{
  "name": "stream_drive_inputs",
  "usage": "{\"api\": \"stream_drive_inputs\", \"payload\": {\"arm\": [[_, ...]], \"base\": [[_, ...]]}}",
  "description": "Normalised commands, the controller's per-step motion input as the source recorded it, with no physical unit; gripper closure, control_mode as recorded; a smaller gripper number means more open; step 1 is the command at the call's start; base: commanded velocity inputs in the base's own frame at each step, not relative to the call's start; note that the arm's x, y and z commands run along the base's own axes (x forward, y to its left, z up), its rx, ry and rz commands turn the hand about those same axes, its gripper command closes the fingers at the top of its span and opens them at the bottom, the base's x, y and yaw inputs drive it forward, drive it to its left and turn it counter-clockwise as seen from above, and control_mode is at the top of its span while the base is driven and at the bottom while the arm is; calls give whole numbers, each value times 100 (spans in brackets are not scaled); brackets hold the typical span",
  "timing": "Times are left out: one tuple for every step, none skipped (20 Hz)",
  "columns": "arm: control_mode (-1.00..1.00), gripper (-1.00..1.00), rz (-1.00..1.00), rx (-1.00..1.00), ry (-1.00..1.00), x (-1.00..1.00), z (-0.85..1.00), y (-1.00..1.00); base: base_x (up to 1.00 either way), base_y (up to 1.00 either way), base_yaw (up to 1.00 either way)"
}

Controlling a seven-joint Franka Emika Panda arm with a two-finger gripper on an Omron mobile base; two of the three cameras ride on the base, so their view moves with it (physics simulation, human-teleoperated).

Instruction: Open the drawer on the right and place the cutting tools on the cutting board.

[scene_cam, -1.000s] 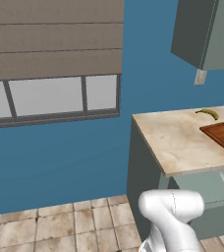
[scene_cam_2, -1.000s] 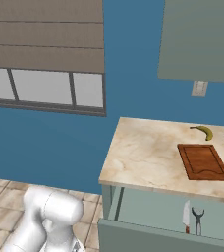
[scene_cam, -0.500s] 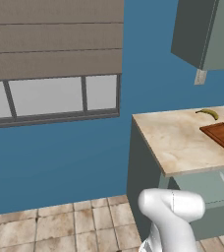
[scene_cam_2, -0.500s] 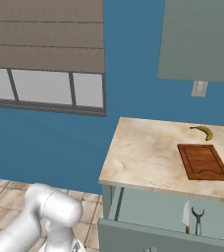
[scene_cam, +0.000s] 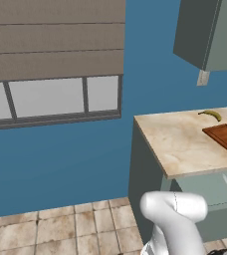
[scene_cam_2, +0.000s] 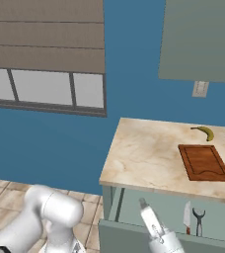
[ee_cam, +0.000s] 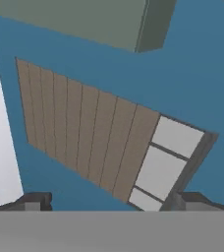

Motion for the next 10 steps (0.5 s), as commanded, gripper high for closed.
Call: {"api": "stream_drive_inputs", "payload": {"arm": [[-100, -100, 3, -45, -12, 76, 100, 11], [-100, -100, 1, -47, -10, 78, 90, 14], [-100, -100, 0, -50, -10, 76, 70, 12], [-100, -100, 0, -52, -11, 71, 53, 11], [-100, -100, 0, -53, -11, 66, 34, 7], [-100, -100, -3, -54, -4, 66, 0, 0], [-100, -100, -8, -54, 0, 64, 0, 0], [-100, -100, -14, -53, 0, 56, -7, 0], [-100, -100, -17, -53, 0, 51, -26, 0], [-100, -100, -20, -53, 1, 52, -41, 0]], "base": [[0, 0, 0], [0, 0, 0], [0, 0, 0], [0, 0, 0], [0, 0, 0], [0, 0, 0], [0, 0, 0], [0, 0, 0], [0, 0, 0], [0, 0, 0]]}}
